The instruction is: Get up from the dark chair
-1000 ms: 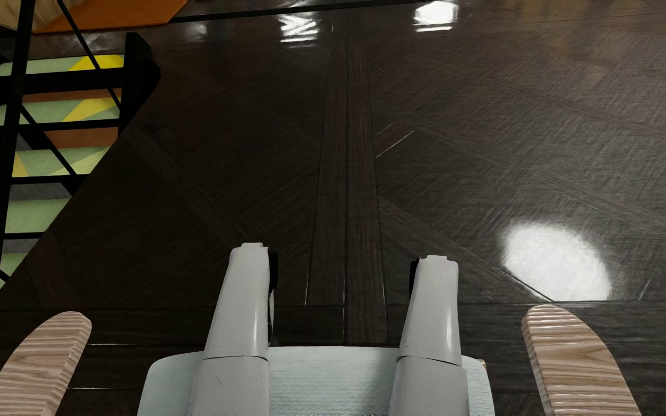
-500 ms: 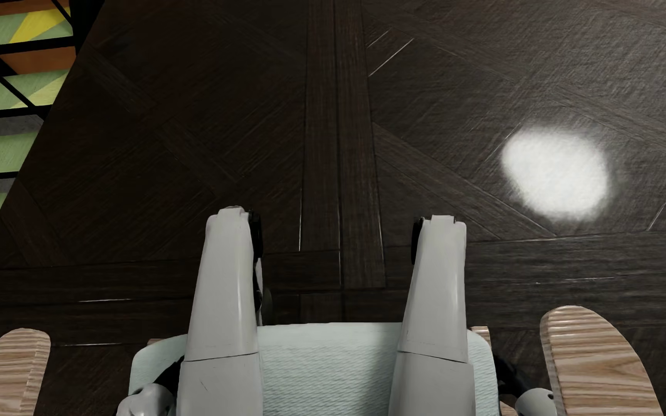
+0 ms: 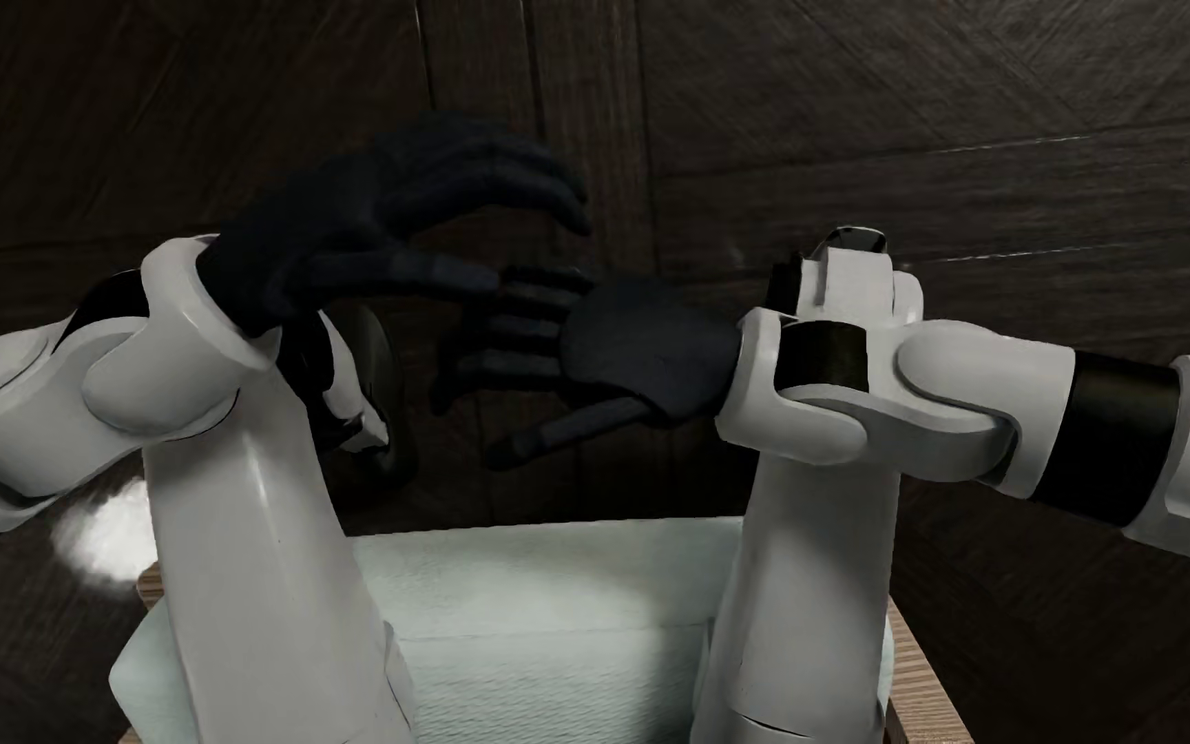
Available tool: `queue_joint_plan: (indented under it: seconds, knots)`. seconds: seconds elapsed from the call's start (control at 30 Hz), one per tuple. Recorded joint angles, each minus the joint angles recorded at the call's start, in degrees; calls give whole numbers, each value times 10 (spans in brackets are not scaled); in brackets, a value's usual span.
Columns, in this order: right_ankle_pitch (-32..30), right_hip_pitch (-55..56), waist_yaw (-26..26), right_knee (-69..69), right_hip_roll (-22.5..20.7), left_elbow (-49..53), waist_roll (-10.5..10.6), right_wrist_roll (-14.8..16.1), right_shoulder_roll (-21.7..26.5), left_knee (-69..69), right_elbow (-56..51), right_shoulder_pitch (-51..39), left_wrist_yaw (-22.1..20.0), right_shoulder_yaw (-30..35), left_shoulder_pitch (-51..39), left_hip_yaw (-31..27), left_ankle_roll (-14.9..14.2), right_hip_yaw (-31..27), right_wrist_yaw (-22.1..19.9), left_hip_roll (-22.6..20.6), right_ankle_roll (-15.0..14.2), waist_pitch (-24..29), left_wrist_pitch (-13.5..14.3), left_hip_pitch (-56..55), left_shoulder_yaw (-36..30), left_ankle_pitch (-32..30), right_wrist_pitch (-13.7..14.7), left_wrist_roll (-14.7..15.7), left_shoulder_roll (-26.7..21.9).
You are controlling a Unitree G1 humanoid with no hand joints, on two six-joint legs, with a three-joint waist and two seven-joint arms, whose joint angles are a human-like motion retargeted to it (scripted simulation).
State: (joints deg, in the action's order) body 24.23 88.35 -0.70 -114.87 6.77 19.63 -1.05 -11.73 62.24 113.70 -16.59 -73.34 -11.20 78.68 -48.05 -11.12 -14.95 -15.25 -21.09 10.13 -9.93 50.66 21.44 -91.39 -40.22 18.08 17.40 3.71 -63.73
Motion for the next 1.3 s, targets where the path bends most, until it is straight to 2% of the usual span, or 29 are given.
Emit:
queue_joint_plan:
  seconds: [0.07,0.1,0.17,0.23,0.3,0.37,0.43,0.5,0.53,0.57,0.6,0.63,0.7,0.77,0.87,0.9,0.93,0.97,1.0,1.03,1.1,1.17,1.23,1.3]
  knots:
    - [7,1,0,19,-4,-8,2,11,-16,-19,-1,-99,-41,91,-147,4,0,2,-46,-4,3,19,18,-2,-134,10,8,12,-5]
    - [6,-1,0,35,-8,-9,2,7,-24,-36,5,-106,-40,98,-180,7,5,5,-53,-10,8,22,18,0,-168,10,9,11,-2]
    - [0,-22,1,87,-13,-37,1,-6,-48,-88,38,-74,-38,60,-181,13,18,13,-50,-25,17,22,12,20,-170,7,8,-2,33]
    - [-13,-67,1,165,-14,-100,1,-27,-86,-169,106,-5,-16,0,-138,26,35,27,-20,-37,26,10,3,68,-141,-6,8,-34,82]
    - [-36,-132,2,263,-13,-200,2,-60,-148,-271,207,73,32,-68,-94,40,49,43,31,-45,35,-12,-10,138,-112,-25,9,-75,150]
    - [-60,-217,4,371,-10,-334,3,-104,-235,-385,350,141,89,-134,-58,58,64,61,85,-57,47,-36,-17,228,-85,-50,22,-133,240]
    - [-85,-312,5,479,-5,-495,3,-140,-335,-502,511,200,154,-194,-26,73,74,83,164,-65,53,-70,-22,329,-60,-78,30,-188,337]
    - [-112,-410,8,583,1,-657,4,-177,-413,-618,637,252,188,-228,4,93,78,112,230,-68,54,-109,-32,435,-48,-110,31,-248,431]
    - [-126,-461,8,636,2,-715,7,-184,-439,-675,673,279,219,-246,23,102,78,122,279,-70,57,-134,-47,488,-41,-128,20,-268,469]
    - [-138,-516,6,689,3,-749,11,-160,-458,-736,705,313,242,-274,49,109,80,135,304,-77,60,-161,-69,545,-34,-146,-12,-276,497]
    - [-148,-572,3,740,2,-767,13,-124,-471,-798,726,353,258,-304,82,115,86,147,310,-84,67,-188,-89,606,-22,-161,-49,-266,513]
    - [-159,-624,1,791,-7,-772,16,-99,-474,-858,730,393,264,-333,119,120,94,158,313,-91,76,-217,-103,664,-2,-176,-69,-255,517]
    - [-175,-721,1,883,-24,-776,20,-56,-457,-961,703,470,257,-382,201,128,105,177,323,-99,92,-280,-124,769,45,-199,-73,-203,510]
    - [-184,-797,0,954,-36,-773,20,-39,-429,-1045,658,540,235,-424,278,140,110,192,322,-102,99,-345,-136,854,93,-214,-70,-154,492]
    - [-182,-883,-5,1019,-40,-782,23,-22,-399,-1093,639,627,208,-502,363,156,105,213,314,-103,102,-418,-127,932,158,-206,-60,-134,478]
    - [-182,-922,-7,1039,-41,-797,24,-16,-400,-1111,658,649,201,-532,384,162,100,225,303,-103,100,-422,-121,973,175,-202,-60,-131,476]
    - [-182,-949,-10,1059,-40,-816,30,-7,-403,-1116,692,666,195,-553,399,166,99,231,272,-106,102,-436,-124,989,186,-199,-72,-128,479]
    - [-175,-980,-12,1062,-41,-851,25,6,-412,-1137,731,680,193,-573,409,171,93,244,268,-105,97,-436,-126,1029,195,-202,-78,-128,480]
    - [-168,-982,-13,1061,-38,-875,30,12,-414,-1135,770,687,197,-581,413,174,92,244,249,-107,99,-454,-135,1032,199,-194,-99,-132,484]
    - [-161,-991,-14,1059,-36,-897,30,12,-417,-1137,804,692,202,-588,417,176,88,248,250,-106,95,-460,-139,1043,206,-189,-106,-136,487]
    - [-155,-996,-15,1056,-31,-922,34,-10,-416,-1136,852,703,201,-586,432,176,86,246,261,-104,89,-473,-144,1051,220,-181,-112,-143,493]
    - [-155,-999,-15,1056,-31,-925,34,-34,-409,-1137,861,717,204,-587,444,180,86,250,285,-105,89,-475,-145,1055,229,-180,-107,-140,494]
    - [-155,-997,-15,1056,-31,-909,35,-34,-398,-1137,841,733,216,-593,452,181,86,249,307,-105,89,-478,-139,1053,229,-179,-96,-140,494]
    - [-155,-996,-16,1056,-32,-893,35,-30,-396,-1137,823,739,218,-598,453,179,87,247,308,-104,90,-478,-135,1052,223,-178,-92,-140,498]
